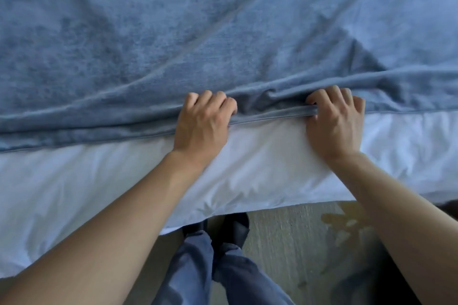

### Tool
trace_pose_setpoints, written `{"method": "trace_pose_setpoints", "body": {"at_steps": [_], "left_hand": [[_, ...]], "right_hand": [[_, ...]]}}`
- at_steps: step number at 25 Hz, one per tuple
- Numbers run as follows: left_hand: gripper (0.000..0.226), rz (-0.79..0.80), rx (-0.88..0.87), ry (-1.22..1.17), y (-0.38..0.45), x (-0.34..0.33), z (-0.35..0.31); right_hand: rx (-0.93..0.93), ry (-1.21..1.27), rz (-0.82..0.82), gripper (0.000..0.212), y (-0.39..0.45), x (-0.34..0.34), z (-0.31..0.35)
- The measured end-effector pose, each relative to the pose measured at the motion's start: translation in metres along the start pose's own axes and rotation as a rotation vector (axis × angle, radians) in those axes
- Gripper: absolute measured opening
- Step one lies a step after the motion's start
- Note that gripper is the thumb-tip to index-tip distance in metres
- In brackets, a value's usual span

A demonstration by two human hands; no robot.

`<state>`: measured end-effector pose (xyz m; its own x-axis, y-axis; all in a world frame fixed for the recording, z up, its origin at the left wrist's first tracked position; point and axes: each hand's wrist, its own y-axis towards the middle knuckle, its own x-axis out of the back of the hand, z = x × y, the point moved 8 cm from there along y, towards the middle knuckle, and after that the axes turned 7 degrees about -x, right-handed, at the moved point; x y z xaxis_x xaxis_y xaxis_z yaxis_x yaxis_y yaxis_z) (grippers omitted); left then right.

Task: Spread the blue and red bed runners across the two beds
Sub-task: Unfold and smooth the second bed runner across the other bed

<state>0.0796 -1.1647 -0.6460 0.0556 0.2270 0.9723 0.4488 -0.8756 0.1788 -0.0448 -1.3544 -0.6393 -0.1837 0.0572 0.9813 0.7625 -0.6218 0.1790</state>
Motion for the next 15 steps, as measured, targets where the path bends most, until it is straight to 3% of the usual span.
{"method": "trace_pose_setpoints", "body": {"at_steps": [7,11,15], "left_hand": [[0.021,0.056,0.023,-0.047,0.009,-0.008,-0.041],[0.018,0.023,-0.118,-0.033,0.091,-0.030,-0.141],[0.017,0.069,-0.005,-0.069,0.104,-0.056,-0.198]], "right_hand": [[0.021,0.041,0.029,0.023,-0.021,0.005,-0.048],[-0.117,-0.027,-0.035,0.025,0.016,0.011,-0.155],[-0.166,-0.001,-0.048,0.020,0.012,0.015,-0.238]]}}
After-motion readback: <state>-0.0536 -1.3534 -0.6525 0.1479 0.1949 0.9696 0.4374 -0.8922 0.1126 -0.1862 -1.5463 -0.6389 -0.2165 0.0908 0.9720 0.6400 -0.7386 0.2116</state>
